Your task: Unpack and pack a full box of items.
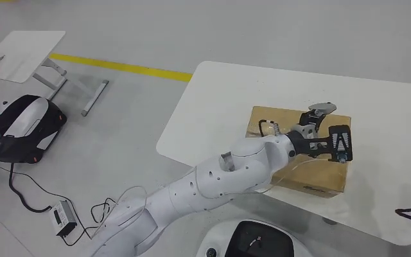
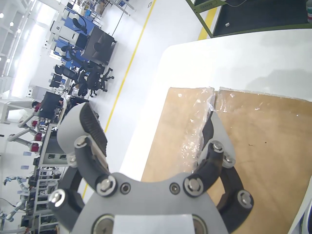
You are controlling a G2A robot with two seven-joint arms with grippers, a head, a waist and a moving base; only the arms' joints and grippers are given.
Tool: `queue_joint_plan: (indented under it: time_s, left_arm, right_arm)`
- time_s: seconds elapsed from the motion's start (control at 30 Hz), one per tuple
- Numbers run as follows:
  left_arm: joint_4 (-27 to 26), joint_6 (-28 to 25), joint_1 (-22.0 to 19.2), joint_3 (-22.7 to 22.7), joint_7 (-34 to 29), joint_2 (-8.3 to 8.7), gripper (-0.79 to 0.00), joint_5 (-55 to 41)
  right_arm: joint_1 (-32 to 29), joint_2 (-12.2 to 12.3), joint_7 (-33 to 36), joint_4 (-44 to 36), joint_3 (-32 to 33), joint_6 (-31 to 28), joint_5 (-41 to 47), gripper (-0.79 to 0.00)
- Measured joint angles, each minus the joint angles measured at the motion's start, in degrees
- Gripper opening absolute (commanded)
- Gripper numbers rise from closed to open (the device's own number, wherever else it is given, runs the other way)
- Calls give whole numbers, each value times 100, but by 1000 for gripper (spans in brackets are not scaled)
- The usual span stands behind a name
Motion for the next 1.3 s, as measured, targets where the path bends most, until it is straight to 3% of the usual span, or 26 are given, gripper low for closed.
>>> queue_joint_plan:
  time_s: [0.2, 0.53, 0.73, 0.83, 1.0, 1.3]
  left_arm:
    - [-371, -235, 303, -560, -129, 107, 0, 19]
    - [-1356, -599, 1760, -2669, -674, 513, 0, -286]
    - [-1689, -430, 2622, -3877, -785, 640, 0, -775]
    - [-1777, -375, 2925, -4271, -819, 675, 0, -938]
    - [-1921, -284, 3305, -4708, -850, 711, 0, -1136]
    - [-1931, -266, 3324, -4725, -837, 712, 0, -1129]
  right_arm:
    - [92, 13, 41, -54, -46, -105, 188, -785]
    - [658, 19, 342, -135, -658, -314, 822, -785]
    - [1252, -2, 532, -21, -1470, -376, 809, -785]
    - [1620, -26, 615, 95, -1953, -400, 688, -785]
    - [2252, -100, 718, 395, -2780, -394, 594, -785]
    - [3460, -378, 816, 1443, -4380, -292, 858, -785]
